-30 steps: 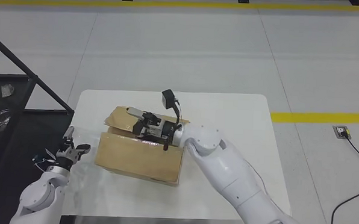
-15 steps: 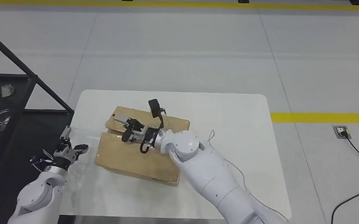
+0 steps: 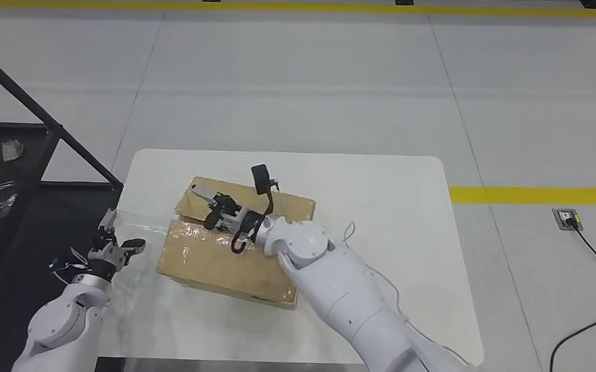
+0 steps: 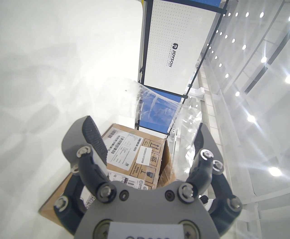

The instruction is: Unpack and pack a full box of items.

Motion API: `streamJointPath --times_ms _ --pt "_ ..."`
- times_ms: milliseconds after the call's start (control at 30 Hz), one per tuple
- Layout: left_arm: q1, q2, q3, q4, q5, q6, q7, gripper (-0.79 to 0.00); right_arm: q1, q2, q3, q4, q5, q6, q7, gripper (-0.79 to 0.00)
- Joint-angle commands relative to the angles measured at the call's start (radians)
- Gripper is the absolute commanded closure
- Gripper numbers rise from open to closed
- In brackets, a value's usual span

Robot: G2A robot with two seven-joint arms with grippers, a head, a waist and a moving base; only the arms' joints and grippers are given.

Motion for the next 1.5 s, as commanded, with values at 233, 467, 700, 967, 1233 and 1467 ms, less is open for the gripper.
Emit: streamJointPath --times_ms 233,467,700,967,1233,1467 --pt "-0.009 -0.002 0.013 0.013 0.006 -0.004 0.004 -0.785 -0.003 -0.025 -0.006 0.052 -0.05 -0.021 -0.026 -0.785" --pt "-0.014 -0.001 0.01 0.022 0.005 -0.001 0.006 -0.785 0.006 -0.043 -0.001 0.084 -0.069 -0.014 -0.037 -0.785" --pt "-0.012 0.0 0.013 0.023 0.012 -0.004 0.006 -0.785 0.011 -0.054 0.008 0.109 -0.088 -0.009 -0.047 -0.785" --pt "-0.001 -0.001 0.022 -0.002 0.017 -0.01 0.001 -0.785 0.015 -0.059 0.026 0.114 -0.099 -0.032 -0.044 -0.785" --pt "0.01 -0.001 0.011 -0.021 0.007 -0.012 0.014 -0.785 0.024 -0.069 0.028 0.102 -0.142 -0.048 -0.061 -0.785" --pt "0.012 0.0 0.006 -0.02 0.0 -0.011 0.013 -0.785 0.017 -0.078 0.041 0.119 -0.145 -0.027 -0.058 -0.785"
